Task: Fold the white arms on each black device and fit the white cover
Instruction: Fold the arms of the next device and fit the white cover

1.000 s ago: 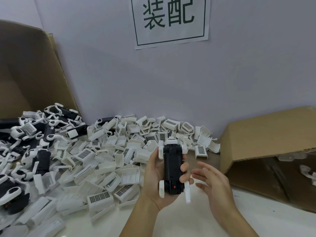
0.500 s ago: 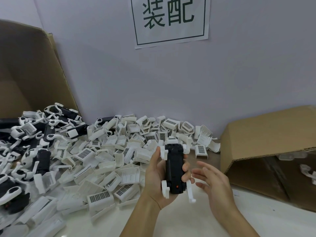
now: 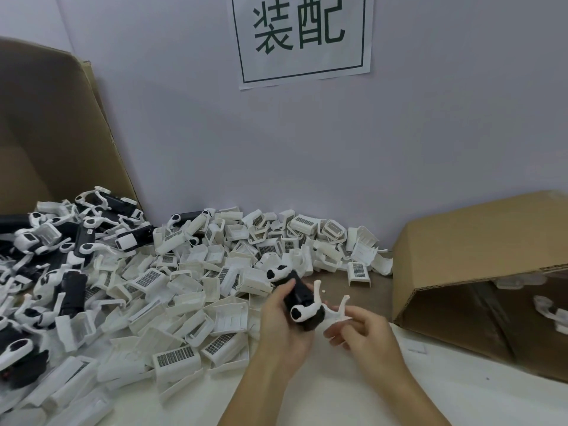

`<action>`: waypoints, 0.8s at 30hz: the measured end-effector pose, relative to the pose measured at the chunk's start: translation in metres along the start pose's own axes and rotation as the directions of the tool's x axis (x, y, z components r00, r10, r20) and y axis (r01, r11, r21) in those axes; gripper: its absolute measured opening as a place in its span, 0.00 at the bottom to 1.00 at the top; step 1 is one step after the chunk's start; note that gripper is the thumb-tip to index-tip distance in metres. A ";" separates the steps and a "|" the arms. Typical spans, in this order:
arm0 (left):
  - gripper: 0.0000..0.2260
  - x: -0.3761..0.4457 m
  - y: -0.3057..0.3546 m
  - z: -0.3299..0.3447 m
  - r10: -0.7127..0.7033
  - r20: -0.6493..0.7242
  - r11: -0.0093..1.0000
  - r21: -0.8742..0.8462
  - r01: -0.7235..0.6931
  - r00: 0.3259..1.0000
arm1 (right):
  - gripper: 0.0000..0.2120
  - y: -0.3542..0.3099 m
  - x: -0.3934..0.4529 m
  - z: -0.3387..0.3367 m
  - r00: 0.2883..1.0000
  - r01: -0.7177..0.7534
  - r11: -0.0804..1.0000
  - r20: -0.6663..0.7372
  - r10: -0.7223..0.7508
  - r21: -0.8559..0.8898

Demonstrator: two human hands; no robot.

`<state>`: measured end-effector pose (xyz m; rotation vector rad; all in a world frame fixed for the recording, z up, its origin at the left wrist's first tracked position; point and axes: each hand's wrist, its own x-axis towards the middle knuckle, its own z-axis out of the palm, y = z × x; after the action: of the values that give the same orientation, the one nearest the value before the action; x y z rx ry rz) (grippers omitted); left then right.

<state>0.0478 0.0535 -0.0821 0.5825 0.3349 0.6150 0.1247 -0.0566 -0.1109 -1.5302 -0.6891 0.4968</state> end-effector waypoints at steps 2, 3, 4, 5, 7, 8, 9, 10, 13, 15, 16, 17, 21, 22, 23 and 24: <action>0.14 0.001 -0.005 0.003 -0.033 -0.059 0.995 0.097 0.038 0.998 | 0.17 -0.006 -0.003 0.002 0.997 0.015 0.999 0.077 -0.011 -0.049; 0.16 0.002 -0.007 0.003 -0.034 -0.079 0.987 0.153 0.045 0.996 | 0.17 -0.008 -0.005 0.002 0.995 0.025 0.999 0.098 -0.021 -0.039; 0.17 0.002 -0.009 0.003 -0.021 -0.089 0.980 0.195 0.038 0.996 | 0.17 -0.010 -0.006 0.002 0.993 0.034 0.999 0.111 -0.033 -0.007; 0.17 0.003 -0.011 0.002 0.004 -0.087 0.976 0.219 0.016 0.996 | 0.17 -0.012 -0.007 0.001 0.993 0.036 0.999 0.116 -0.040 0.032; 0.15 0.004 -0.012 0.001 0.063 -0.066 0.966 0.255 -0.045 0.996 | 0.16 -0.014 -0.009 -0.001 0.995 0.026 0.993 0.098 -0.037 0.111; 0.14 0.003 -0.011 0.001 0.083 -0.047 0.960 0.272 -0.067 0.995 | 0.15 -0.014 -0.008 -0.002 0.996 0.022 0.990 0.079 -0.033 0.141; 0.14 0.003 -0.011 0.002 0.094 -0.028 0.955 0.284 -0.082 0.995 | 0.14 -0.014 -0.008 -0.002 0.998 0.023 0.987 0.058 -0.033 0.157; 0.13 0.003 -0.012 0.001 0.102 -0.011 0.952 0.291 -0.094 0.995 | 0.13 -0.012 -0.007 -0.003 0.999 0.028 0.987 0.040 -0.035 0.157; 0.14 0.004 -0.018 -0.001 0.132 0.010 0.935 0.331 -0.128 0.991 | 0.10 -0.008 -0.004 -0.002 0.999 0.031 0.993 0.017 -0.033 0.114; 0.15 0.005 -0.023 -0.002 0.139 0.018 0.929 0.345 -0.137 0.990 | 0.09 -0.006 -0.002 0.000 1.000 0.024 0.994 -0.003 -0.024 0.106; 0.16 0.005 -0.025 -0.003 0.139 0.028 0.929 0.341 -0.140 0.990 | 0.09 -0.005 -0.001 0.000 1.000 0.022 0.995 -0.009 -0.021 0.102; 0.16 0.006 -0.027 -0.004 0.139 0.042 0.931 0.334 -0.145 0.989 | 0.09 -0.004 0.000 0.000 1.000 0.021 0.995 -0.012 -0.020 0.097; 0.16 0.008 -0.028 -0.007 0.158 0.086 0.921 0.346 -0.178 0.984 | 0.08 -0.001 0.002 0.001 0.999 0.039 0.998 -0.025 -0.038 0.055; 0.15 0.009 -0.029 -0.008 0.164 0.095 0.917 0.352 -0.188 0.982 | 0.08 0.000 0.003 0.001 0.999 0.045 0.998 -0.025 -0.044 0.045; 0.15 0.009 -0.029 -0.009 0.171 0.103 0.913 0.358 -0.197 0.980 | 0.09 0.000 0.003 0.001 0.999 0.049 0.998 -0.024 -0.048 0.037; 0.16 0.010 -0.030 -0.010 0.180 0.105 0.906 0.369 -0.206 0.978 | 0.09 0.001 0.003 0.000 0.998 0.051 0.998 -0.023 -0.050 0.032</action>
<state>0.0643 0.0439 -0.1089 1.0164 0.3350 0.7251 0.1266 -0.0541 -0.1113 -1.4819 -0.6976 0.4509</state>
